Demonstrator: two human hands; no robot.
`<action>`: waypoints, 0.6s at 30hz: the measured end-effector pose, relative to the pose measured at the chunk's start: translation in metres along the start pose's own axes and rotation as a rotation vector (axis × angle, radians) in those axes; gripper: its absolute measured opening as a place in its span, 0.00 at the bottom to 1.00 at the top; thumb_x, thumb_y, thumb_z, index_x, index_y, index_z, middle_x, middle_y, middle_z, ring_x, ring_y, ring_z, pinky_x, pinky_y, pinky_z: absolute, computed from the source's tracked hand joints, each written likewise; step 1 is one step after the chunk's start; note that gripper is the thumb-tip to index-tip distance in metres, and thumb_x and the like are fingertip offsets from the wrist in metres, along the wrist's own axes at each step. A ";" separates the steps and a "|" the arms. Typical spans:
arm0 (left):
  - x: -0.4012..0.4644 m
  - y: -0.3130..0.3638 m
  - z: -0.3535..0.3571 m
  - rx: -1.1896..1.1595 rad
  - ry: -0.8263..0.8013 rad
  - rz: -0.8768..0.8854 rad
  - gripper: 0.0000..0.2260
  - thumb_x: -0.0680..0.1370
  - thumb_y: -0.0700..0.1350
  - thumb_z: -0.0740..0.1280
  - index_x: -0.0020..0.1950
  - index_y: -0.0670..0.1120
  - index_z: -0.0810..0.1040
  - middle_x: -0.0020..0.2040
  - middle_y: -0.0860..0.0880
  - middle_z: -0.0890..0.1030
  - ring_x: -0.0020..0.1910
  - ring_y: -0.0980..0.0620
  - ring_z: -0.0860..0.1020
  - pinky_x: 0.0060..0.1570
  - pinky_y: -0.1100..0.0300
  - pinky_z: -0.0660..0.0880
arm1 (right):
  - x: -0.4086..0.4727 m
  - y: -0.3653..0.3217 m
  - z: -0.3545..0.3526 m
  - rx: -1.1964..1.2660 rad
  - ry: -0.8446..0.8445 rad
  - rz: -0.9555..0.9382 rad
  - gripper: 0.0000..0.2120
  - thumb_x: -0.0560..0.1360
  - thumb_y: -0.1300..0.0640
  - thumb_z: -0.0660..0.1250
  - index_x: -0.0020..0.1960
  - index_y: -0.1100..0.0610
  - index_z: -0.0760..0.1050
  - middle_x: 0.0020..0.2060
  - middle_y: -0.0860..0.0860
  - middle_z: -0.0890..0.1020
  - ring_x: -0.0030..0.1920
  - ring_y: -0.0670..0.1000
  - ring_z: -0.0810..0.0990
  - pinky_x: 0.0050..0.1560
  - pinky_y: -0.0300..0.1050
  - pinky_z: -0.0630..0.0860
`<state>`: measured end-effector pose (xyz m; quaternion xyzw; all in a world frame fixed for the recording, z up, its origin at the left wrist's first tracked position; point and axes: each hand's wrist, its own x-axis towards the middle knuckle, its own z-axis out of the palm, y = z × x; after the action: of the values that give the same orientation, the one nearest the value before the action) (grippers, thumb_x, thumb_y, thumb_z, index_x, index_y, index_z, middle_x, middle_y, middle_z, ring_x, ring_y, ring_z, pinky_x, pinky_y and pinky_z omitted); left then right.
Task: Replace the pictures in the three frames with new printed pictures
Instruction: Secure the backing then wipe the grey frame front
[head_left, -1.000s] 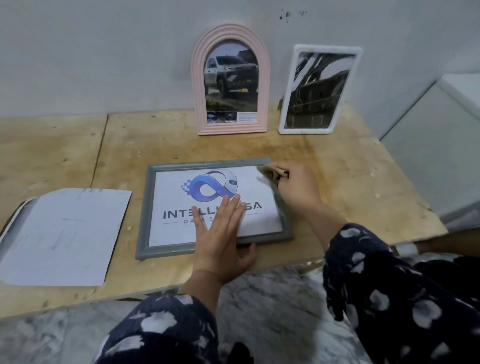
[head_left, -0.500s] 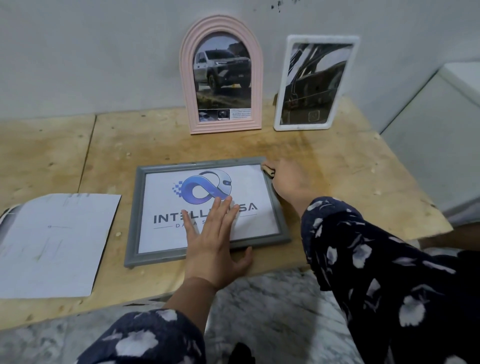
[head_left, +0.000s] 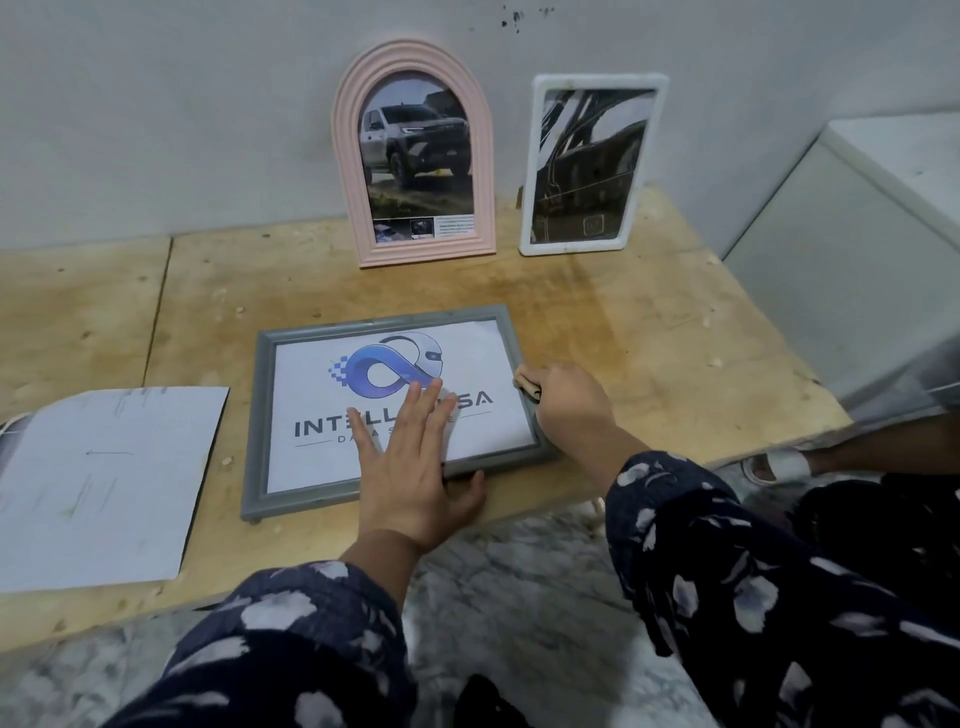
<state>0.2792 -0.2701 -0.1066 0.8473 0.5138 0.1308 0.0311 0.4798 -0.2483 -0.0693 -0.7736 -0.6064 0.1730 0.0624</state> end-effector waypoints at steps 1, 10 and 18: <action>0.001 0.000 0.000 0.004 -0.004 -0.009 0.37 0.69 0.65 0.58 0.74 0.48 0.62 0.76 0.49 0.63 0.76 0.51 0.55 0.68 0.30 0.46 | -0.004 0.001 0.001 0.003 0.005 -0.003 0.23 0.72 0.69 0.56 0.59 0.50 0.75 0.44 0.52 0.72 0.45 0.54 0.70 0.41 0.44 0.65; -0.001 0.002 -0.004 0.064 -0.037 -0.053 0.37 0.71 0.67 0.55 0.76 0.49 0.61 0.78 0.51 0.56 0.78 0.53 0.48 0.69 0.30 0.39 | -0.047 0.008 0.014 0.052 0.077 -0.021 0.21 0.77 0.66 0.56 0.65 0.53 0.75 0.52 0.57 0.77 0.54 0.58 0.72 0.44 0.43 0.64; -0.001 0.005 -0.006 0.144 -0.070 -0.054 0.38 0.73 0.67 0.52 0.78 0.50 0.53 0.79 0.53 0.47 0.78 0.54 0.43 0.68 0.32 0.35 | -0.079 -0.003 0.020 0.039 0.150 0.076 0.19 0.69 0.70 0.58 0.56 0.56 0.76 0.42 0.54 0.71 0.40 0.55 0.68 0.32 0.43 0.59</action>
<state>0.2812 -0.2734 -0.0998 0.8373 0.5431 0.0630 -0.0085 0.4540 -0.3256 -0.0722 -0.8054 -0.5669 0.1285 0.1159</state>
